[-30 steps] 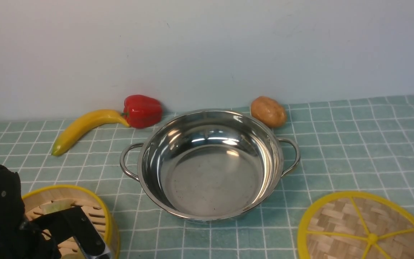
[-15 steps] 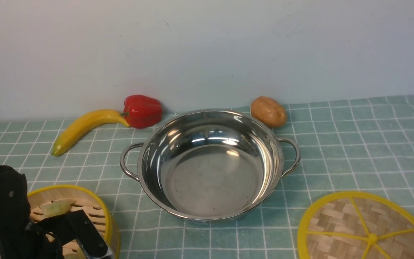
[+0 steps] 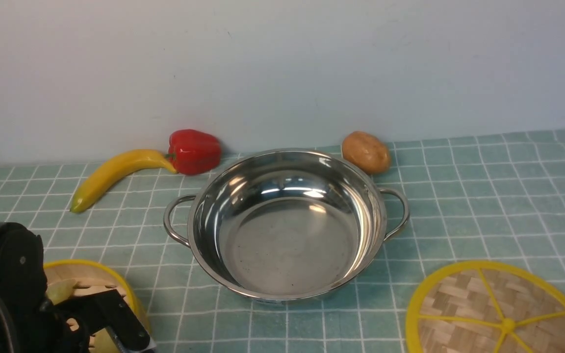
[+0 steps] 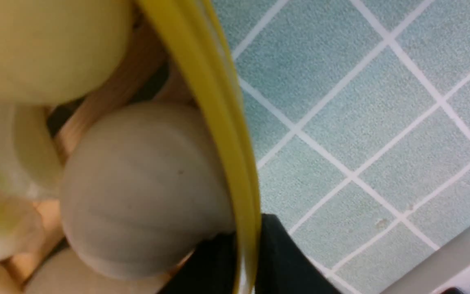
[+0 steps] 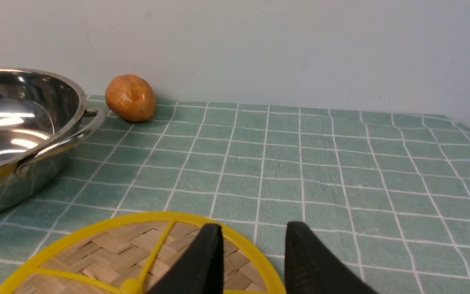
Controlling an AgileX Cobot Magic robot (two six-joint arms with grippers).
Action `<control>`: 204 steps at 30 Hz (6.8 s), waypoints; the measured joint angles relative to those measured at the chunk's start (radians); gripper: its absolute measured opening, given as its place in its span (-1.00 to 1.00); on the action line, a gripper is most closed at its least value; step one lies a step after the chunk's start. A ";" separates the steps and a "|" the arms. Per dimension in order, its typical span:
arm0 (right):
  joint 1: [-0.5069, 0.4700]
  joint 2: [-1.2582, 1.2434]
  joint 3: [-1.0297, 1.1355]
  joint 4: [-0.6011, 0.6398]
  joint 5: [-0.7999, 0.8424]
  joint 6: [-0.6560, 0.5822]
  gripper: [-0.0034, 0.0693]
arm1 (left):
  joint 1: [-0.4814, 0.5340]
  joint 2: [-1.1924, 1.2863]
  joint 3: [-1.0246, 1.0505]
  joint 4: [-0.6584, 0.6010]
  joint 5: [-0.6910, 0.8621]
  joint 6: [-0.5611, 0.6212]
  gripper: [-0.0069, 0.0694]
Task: Place the steamer in the pot on the blue tablecloth, and put the lid on the steamer.
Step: 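Grasp the rim of the steamer basket holding the buns with the left gripper, then place the bamboo steamer basket with dumplings into the steel pot with the left gripper, then move the gripper down to the bamboo steamer lid and grasp its center knob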
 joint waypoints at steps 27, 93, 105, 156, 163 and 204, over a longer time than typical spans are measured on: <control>0.000 0.000 0.000 0.000 0.000 0.000 -0.25 | 0.000 -0.049 -0.210 0.012 0.146 -0.039 -0.68; 0.000 0.000 0.000 0.000 0.000 0.000 -0.25 | -0.515 0.318 -0.736 0.023 -0.021 0.038 -0.68; 0.000 0.000 0.000 0.000 0.000 0.000 -0.25 | -0.518 0.378 -0.736 0.012 -0.052 0.040 -0.68; 0.000 0.000 0.000 0.000 0.000 0.000 -0.25 | -0.470 0.403 -1.151 0.182 0.166 -0.292 -0.06; 0.000 0.000 0.000 0.000 0.000 0.000 -0.25 | -0.281 0.191 -1.206 0.189 0.171 -0.442 -0.87; 0.000 0.000 0.000 0.000 0.000 0.000 -0.25 | 0.021 -0.902 0.010 -0.084 -0.676 -0.571 -0.76</control>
